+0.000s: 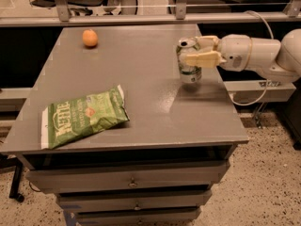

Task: Place 7up can upright

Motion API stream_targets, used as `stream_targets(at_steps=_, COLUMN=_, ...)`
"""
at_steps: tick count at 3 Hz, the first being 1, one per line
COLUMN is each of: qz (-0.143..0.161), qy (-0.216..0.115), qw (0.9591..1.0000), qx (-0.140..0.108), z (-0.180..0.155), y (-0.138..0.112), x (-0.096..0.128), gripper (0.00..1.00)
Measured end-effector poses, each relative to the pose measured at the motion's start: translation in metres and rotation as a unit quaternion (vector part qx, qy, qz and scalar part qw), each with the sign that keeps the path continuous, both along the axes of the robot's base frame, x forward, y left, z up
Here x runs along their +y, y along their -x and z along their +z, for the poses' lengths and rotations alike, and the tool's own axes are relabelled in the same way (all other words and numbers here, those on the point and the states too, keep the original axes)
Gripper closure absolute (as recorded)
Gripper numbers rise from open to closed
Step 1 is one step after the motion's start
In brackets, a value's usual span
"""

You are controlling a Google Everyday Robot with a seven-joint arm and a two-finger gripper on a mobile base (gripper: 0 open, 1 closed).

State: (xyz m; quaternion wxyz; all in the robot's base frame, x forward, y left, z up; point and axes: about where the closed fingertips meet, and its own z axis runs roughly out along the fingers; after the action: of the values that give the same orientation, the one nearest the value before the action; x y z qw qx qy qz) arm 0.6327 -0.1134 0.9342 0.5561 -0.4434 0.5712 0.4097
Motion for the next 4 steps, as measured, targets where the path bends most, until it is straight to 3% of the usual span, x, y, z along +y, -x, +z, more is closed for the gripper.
stream_targets(at_steps=1, qz=-0.005, qy=-0.033, qw=0.9994, qx=-0.004, z=-0.013, y=0.005, x=-0.018, gripper=1.0)
stream_targets(at_steps=3, qz=0.012, qy=-0.063, qw=0.9969, qx=-0.045, z=-0.018, y=0.028, x=-0.035, gripper=0.59)
stream_targets(at_steps=4, qz=0.015, qy=-0.063, qw=0.9967, qx=-0.048, z=-0.019, y=0.045, x=-0.045, gripper=0.36)
